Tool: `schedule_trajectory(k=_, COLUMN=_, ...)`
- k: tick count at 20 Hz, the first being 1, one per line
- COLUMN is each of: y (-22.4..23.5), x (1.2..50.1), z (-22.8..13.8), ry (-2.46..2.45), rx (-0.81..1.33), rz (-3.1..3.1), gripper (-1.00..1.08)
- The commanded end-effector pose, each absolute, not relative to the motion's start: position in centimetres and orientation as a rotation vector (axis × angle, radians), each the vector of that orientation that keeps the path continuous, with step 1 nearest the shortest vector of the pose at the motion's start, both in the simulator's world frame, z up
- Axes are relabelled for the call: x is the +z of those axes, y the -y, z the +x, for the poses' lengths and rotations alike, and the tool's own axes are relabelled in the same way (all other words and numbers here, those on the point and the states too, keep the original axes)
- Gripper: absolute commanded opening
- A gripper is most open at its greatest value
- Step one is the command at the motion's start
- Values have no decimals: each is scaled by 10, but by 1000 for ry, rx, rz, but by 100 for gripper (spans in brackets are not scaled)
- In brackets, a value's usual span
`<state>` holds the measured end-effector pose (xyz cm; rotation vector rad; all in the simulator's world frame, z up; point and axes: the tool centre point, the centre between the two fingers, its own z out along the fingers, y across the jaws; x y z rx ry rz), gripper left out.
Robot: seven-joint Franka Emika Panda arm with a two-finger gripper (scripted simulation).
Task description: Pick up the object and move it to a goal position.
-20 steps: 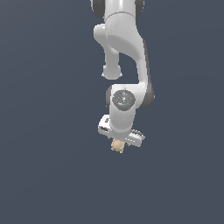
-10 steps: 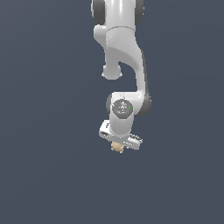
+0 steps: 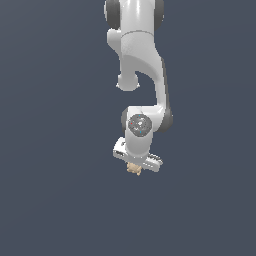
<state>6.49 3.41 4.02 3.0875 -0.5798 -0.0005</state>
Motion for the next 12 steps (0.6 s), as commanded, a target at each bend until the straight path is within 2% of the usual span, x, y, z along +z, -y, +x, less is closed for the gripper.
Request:
schedule_trajectory(k=1, y=-34, x=40, z=65, ry=580, rx=0, rz=3088, gripper=-100)
schedule_trajectory(k=12, y=-46, x=52, z=54, ry=580, rx=0, rz=3088, gripper=-100)
